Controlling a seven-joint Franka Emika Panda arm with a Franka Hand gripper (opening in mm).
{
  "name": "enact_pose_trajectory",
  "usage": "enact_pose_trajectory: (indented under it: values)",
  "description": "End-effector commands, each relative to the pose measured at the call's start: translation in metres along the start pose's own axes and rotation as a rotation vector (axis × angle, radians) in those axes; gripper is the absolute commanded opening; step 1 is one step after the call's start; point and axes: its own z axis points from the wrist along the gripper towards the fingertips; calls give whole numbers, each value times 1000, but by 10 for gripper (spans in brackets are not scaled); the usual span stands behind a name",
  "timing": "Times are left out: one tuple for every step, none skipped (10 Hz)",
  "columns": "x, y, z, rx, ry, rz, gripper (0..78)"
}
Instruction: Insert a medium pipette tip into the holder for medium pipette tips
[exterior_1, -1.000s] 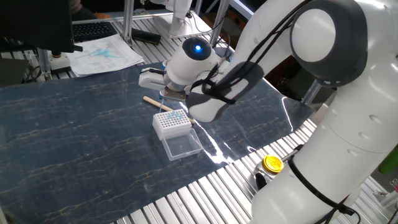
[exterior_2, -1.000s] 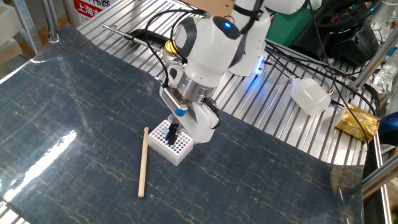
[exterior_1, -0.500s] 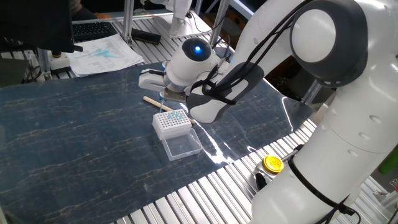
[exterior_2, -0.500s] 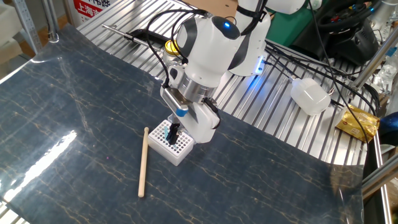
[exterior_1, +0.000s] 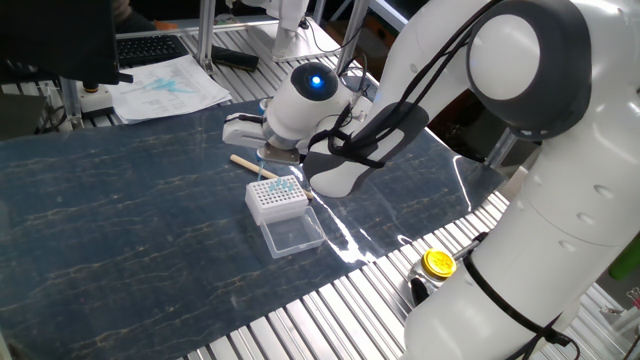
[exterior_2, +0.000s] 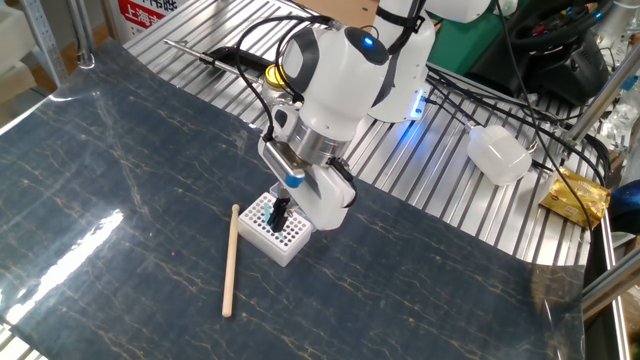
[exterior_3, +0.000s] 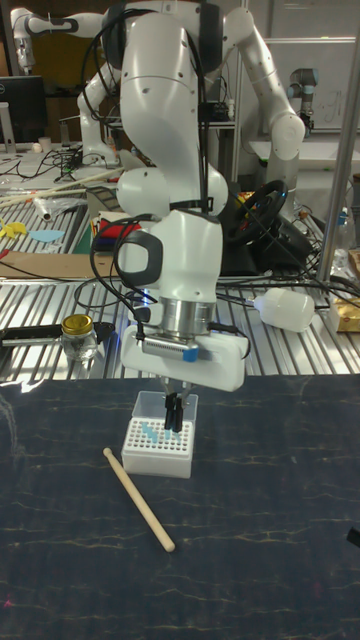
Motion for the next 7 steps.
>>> enact_pose_trajectory:
  values:
    - [0, 0, 0, 3, -4, -10, 12]
    - [0, 0, 0, 5, -6, -10, 12]
    - [0, 0, 0, 6, -9, -11, 12]
    - [1, 1, 1, 7, -13, -12, 12]
    - [2, 1, 2, 11, -19, -14, 12]
    - [2, 1, 2, 12, -18, -16, 12]
    - [3, 1, 2, 12, -18, -19, 12]
